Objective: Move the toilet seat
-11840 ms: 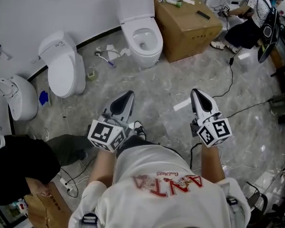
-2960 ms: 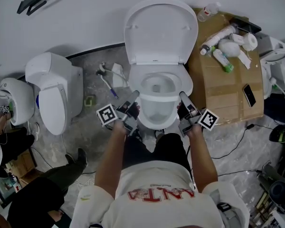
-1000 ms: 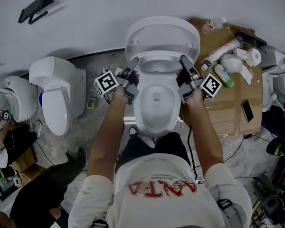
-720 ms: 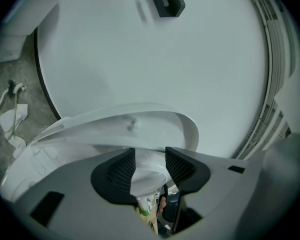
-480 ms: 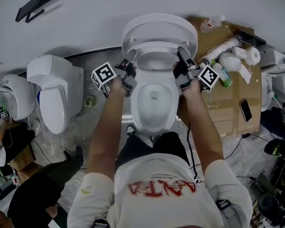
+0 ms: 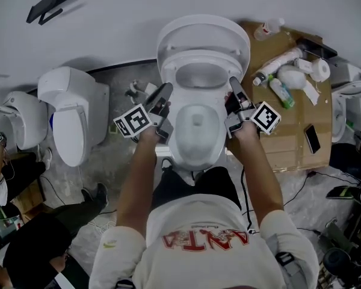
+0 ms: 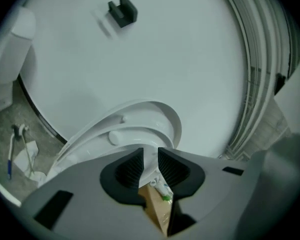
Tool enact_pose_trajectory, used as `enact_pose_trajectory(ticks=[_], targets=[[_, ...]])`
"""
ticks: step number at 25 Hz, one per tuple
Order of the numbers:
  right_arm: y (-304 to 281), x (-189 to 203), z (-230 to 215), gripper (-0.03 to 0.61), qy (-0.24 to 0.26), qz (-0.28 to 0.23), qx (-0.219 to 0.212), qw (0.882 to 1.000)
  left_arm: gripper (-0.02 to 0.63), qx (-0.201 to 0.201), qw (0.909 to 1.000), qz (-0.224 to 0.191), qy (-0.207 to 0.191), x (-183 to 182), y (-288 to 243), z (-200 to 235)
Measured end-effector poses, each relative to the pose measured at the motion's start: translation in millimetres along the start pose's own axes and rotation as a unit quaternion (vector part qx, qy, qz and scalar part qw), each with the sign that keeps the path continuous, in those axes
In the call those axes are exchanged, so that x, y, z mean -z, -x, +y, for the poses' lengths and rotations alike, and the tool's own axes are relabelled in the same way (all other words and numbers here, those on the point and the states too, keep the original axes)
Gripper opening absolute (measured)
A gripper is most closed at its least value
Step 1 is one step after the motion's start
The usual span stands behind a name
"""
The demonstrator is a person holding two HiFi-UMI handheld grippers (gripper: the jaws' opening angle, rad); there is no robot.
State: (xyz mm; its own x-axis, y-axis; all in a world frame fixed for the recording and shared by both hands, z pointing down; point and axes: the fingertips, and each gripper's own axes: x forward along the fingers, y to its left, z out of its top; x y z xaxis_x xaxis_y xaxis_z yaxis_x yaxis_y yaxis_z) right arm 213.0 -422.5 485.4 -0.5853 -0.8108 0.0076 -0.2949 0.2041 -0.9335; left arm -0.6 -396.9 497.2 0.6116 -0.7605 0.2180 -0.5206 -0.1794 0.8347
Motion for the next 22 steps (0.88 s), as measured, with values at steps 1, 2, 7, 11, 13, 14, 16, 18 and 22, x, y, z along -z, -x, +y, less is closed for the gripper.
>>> enact_pose_trajectory(ticks=[1,2,7,11,13,14,16,18,22], targets=[[8,4,7,0.003,0.026,0.008,0.002,1.0,0.087,-0.008,0.9995,-0.003,-0.031,2,9,-7],[16,7,12,0.003,0.052,0.014,0.008,0.999,0.072,-0.015,0.998,-0.006,-0.062,2,18,-15],[60,23,43,0.003,0.181,0.029,0.056,0.982,0.025,-0.044,0.9808,-0.02,-0.189,2,60,-57],[93,36,81,0.003,0.288,0.03,0.081,0.954,0.015,-0.041,0.9549,-0.024,-0.293,1,95,-98],[106,46,106,0.003,0.336,0.031,0.09,0.937,0.015,-0.032,0.9433,-0.024,-0.329,1,117,-117],[111,51,119,0.002,0.356,0.029,0.094,0.929,0.015,-0.027,0.9388,-0.024,-0.343,0,128,-125],[121,61,145,0.003,0.389,0.025,0.101,0.915,0.014,-0.02,0.9339,-0.026,-0.356,-4,149,-139],[127,72,171,0.003,0.414,0.022,0.102,0.904,0.014,-0.017,0.9306,-0.032,-0.364,-8,170,-150],[137,97,215,0.003,0.448,0.02,0.091,0.889,0.014,-0.008,0.9231,-0.048,-0.381,-14,209,-170]])
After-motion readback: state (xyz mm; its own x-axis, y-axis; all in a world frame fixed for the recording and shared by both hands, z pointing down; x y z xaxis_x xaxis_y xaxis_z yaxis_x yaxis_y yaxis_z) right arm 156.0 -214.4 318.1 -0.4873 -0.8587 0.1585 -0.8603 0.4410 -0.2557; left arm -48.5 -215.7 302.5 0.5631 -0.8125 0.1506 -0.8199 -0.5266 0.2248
